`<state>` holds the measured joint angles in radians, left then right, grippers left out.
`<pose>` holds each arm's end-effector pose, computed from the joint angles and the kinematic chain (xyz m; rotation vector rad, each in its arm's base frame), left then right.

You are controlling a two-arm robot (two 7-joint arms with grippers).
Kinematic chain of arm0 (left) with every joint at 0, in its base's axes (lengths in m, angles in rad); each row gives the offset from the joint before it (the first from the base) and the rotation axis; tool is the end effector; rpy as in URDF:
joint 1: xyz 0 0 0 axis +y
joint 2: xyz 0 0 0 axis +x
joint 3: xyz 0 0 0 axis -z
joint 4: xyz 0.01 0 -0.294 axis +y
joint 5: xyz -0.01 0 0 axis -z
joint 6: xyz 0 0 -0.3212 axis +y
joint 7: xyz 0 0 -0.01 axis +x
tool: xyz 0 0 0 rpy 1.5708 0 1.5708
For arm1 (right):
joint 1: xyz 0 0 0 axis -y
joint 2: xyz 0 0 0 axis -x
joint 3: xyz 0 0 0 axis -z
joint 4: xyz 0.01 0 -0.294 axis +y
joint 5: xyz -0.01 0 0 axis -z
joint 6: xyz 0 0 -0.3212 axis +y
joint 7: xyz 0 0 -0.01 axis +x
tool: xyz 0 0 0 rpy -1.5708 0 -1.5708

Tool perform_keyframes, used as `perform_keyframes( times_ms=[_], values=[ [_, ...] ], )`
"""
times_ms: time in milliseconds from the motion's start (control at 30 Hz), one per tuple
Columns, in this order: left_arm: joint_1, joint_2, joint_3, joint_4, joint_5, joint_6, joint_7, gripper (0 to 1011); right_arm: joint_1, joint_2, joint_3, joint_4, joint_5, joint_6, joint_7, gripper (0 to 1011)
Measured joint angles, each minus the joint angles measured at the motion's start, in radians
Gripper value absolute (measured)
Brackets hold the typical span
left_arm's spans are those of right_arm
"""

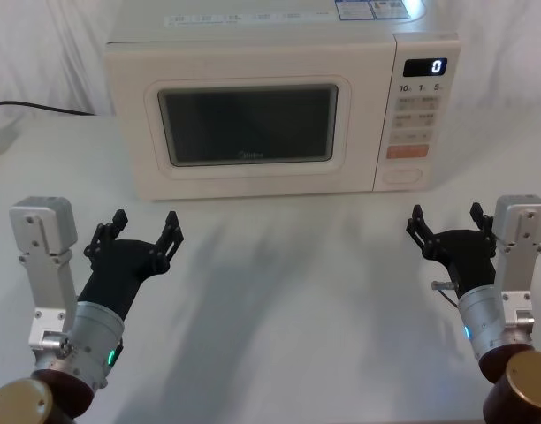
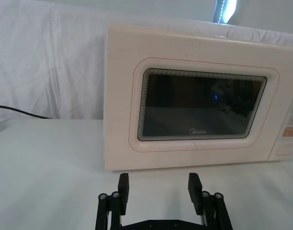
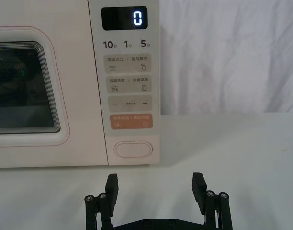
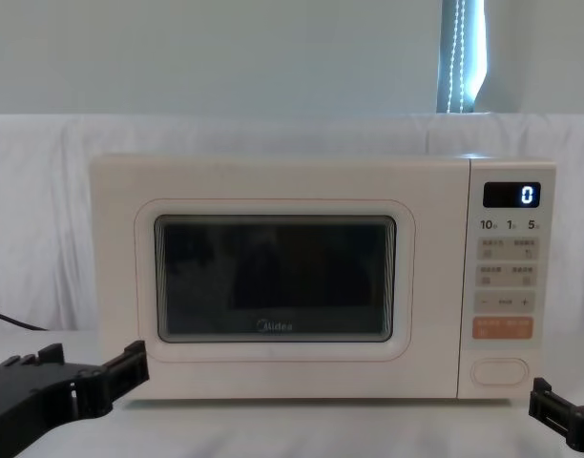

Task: Press the button to open the microwave door with one hand; close the microwave door with the other hand.

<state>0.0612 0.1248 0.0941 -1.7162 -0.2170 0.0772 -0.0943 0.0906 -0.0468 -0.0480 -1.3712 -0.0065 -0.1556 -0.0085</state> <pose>0.3213 0.0002 -0.2788 -0.0703 0.0798 1.3572 0.3643 0.0332 -0.3352 0.0663 -0.0082 -1.5269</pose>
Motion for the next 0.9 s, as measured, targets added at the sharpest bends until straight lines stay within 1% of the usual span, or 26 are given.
perform_keyframes(
  times_ms=[67, 100, 167, 233, 267, 900],
  values=[
    [0.000, 0.000, 0.000, 0.000, 0.000, 0.000, 0.000, 846, 0.000, 0.000, 0.000, 0.000, 0.000, 0.000, 0.000, 1000],
    [0.000, 0.000, 0.000, 0.000, 0.000, 0.000, 0.000, 897, 0.000, 0.000, 0.000, 0.000, 0.000, 0.000, 0.000, 1000],
    [0.000, 0.000, 0.000, 0.000, 0.000, 0.000, 0.000, 925, 0.000, 0.000, 0.000, 0.000, 0.000, 0.000, 0.000, 1000],
    [0.000, 0.000, 0.000, 0.000, 0.000, 0.000, 0.000, 989, 0.000, 0.000, 0.000, 0.000, 0.000, 0.000, 0.000, 1000],
    [0.000, 0.000, 0.000, 0.000, 0.000, 0.000, 0.000, 1001, 0.000, 0.000, 0.000, 0.000, 0.000, 0.000, 0.000, 1000],
    [0.000, 0.000, 0.000, 0.000, 0.000, 0.000, 0.000, 1001, 0.000, 0.000, 0.000, 0.000, 0.000, 0.000, 0.000, 1000]
  ],
)
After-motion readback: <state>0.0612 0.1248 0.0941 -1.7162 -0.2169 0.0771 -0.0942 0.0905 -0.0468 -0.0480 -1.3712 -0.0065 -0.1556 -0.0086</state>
